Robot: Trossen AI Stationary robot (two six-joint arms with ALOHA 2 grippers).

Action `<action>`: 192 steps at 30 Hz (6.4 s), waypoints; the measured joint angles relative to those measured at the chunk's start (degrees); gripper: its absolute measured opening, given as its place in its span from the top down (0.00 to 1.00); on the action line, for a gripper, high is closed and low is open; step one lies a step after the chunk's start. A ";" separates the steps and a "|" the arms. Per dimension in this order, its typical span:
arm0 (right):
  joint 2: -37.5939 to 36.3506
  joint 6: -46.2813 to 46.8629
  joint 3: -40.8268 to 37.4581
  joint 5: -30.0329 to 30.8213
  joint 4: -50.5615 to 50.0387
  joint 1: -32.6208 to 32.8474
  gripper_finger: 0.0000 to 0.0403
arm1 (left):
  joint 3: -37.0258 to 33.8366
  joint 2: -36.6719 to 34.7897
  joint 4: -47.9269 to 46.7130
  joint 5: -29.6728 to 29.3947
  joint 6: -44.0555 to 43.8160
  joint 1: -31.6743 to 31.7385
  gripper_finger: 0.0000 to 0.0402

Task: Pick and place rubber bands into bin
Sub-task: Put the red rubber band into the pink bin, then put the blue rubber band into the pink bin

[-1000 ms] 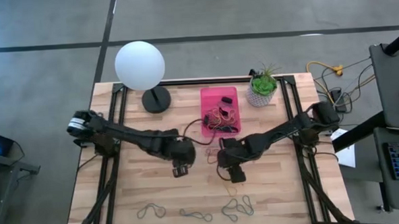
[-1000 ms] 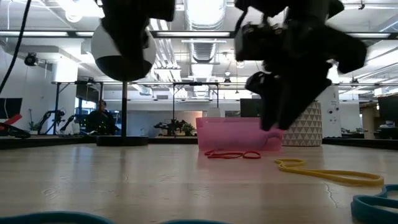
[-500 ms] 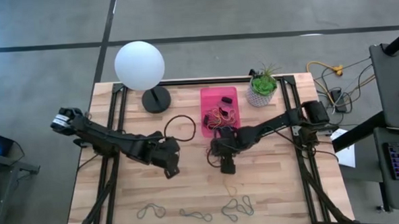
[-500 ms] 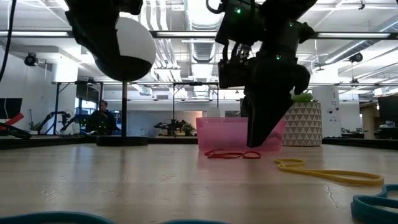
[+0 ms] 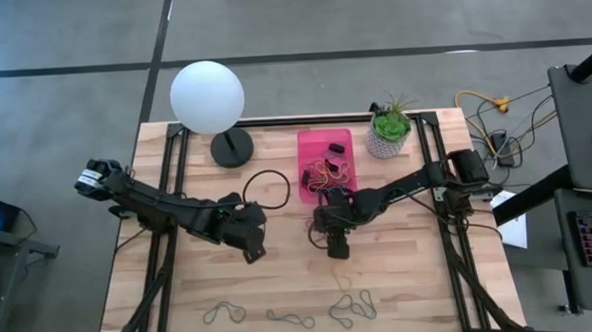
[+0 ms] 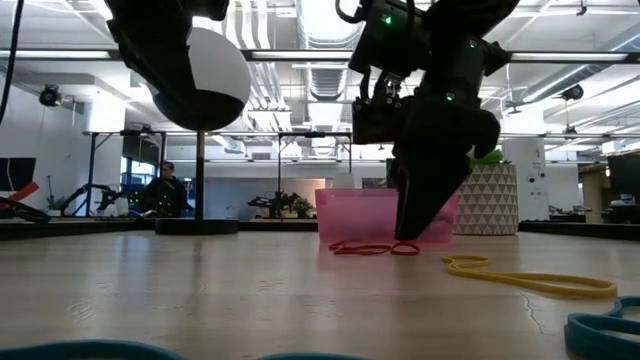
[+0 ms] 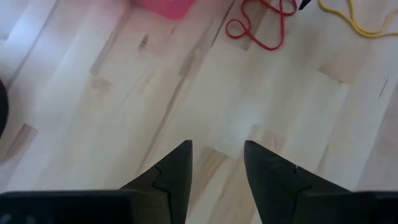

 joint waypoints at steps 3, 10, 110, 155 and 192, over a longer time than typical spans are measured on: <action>-0.02 0.02 -0.79 -0.37 0.32 0.47 0.54 | 0.00 -0.02 -0.01 -0.19 0.80 0.00 0.68; 0.01 0.00 -1.46 1.00 1.93 0.65 0.59 | 0.00 -0.04 -0.07 -2.26 1.04 0.00 0.68; -16.13 -13.18 7.50 12.93 -8.14 -9.02 0.41 | -11.87 14.51 16.01 11.93 -34.41 -36.00 0.68; -16.13 -9.03 6.41 14.63 -8.21 -9.17 0.44 | -19.28 8.59 27.48 12.31 -25.86 -31.98 1.00; -46.77 12.62 -14.13 20.66 -22.12 -1.73 0.44 | 18.67 27.94 38.09 7.92 38.22 31.17 0.92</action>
